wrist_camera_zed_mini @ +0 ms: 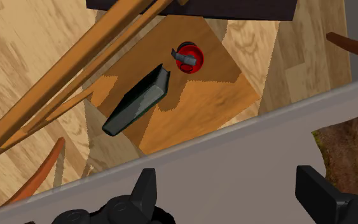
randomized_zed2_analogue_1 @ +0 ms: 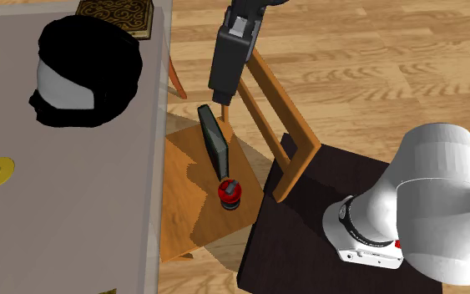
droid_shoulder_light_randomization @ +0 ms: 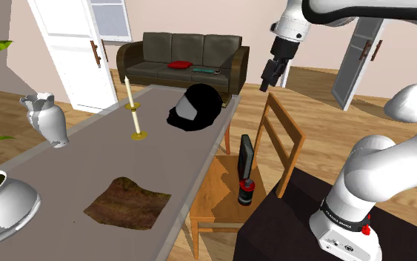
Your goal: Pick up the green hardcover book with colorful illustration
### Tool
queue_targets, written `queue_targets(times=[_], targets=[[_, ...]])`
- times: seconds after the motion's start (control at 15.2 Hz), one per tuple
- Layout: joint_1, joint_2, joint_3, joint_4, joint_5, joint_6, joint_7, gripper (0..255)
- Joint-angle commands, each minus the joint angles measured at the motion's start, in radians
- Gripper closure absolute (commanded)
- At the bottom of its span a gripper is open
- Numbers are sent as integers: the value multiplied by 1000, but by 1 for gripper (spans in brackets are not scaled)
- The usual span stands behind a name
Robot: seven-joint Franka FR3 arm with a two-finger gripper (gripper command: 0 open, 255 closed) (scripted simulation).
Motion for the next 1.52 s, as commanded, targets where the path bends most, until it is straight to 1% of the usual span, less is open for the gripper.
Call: queue_targets(times=[0.0,0.4,0.73,1.06,1.45], targets=[[0,0,0,0,0,0,0,0],[-50,103,18,-105,-5,173,106,0],[-90,216,30,-167,-10,318,195,0],[-129,353,36,-205,-17,461,286,0],[-173,543,36,-219,-28,625,396,0]])
